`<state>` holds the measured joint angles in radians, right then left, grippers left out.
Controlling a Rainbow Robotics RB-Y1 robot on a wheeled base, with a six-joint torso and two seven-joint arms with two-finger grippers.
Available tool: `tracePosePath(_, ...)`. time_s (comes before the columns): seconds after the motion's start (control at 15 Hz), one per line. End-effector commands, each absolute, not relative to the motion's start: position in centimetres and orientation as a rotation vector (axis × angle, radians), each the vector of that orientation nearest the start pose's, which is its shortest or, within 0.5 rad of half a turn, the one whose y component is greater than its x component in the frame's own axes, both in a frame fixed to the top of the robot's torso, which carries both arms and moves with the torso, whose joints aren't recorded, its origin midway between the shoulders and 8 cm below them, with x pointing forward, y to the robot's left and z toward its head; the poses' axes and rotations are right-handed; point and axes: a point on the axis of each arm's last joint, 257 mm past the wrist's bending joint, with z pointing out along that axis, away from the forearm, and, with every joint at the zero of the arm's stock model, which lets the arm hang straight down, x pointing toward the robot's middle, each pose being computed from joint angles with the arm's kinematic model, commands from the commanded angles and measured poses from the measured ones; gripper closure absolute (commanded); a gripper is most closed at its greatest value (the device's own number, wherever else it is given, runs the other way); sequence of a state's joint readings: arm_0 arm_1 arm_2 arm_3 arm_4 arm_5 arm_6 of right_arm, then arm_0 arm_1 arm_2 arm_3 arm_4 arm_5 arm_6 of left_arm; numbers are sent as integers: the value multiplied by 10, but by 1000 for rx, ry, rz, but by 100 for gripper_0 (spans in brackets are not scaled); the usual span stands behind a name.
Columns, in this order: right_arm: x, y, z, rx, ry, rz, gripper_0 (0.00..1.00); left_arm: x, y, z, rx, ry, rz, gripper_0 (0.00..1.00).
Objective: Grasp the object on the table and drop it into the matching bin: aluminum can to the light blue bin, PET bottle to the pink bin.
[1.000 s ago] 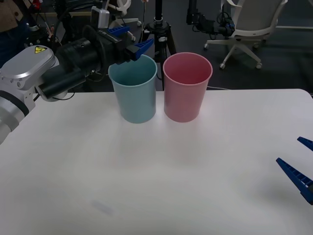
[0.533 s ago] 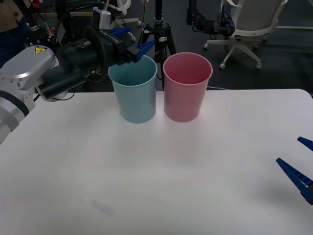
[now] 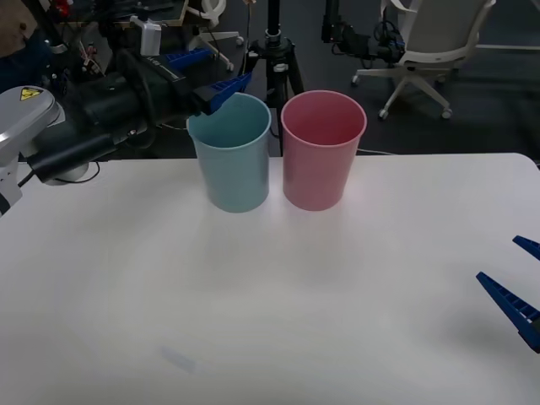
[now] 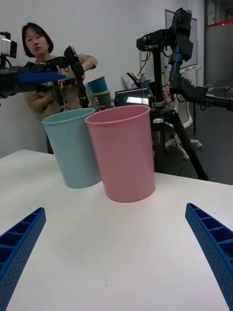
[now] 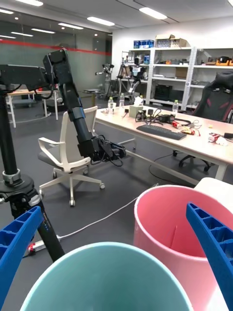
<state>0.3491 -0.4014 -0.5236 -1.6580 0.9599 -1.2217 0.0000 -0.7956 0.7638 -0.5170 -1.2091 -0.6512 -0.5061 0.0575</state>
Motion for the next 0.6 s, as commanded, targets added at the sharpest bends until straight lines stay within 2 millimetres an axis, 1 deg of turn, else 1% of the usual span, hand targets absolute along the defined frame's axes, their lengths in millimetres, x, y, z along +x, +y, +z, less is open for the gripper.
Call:
tracePosePath(0.07, 342, -330, -169, -465, 1441, 567, 0, 603, 136, -14, 698, 1366, -609, 0)
tracePosePath(0.13, 342, -330, -169, -465, 1441, 567, 0, 596, 147, -13, 707, 1352, -586, 0)
tracePosePath(0.33, 342, -330, -169, -465, 1441, 567, 0, 567, 185, -11, 707, 1314, -528, 0)
tracePosePath(0.6, 342, -330, -169, -465, 1441, 567, 0, 531, 225, -22, 664, 1312, -497, 0)
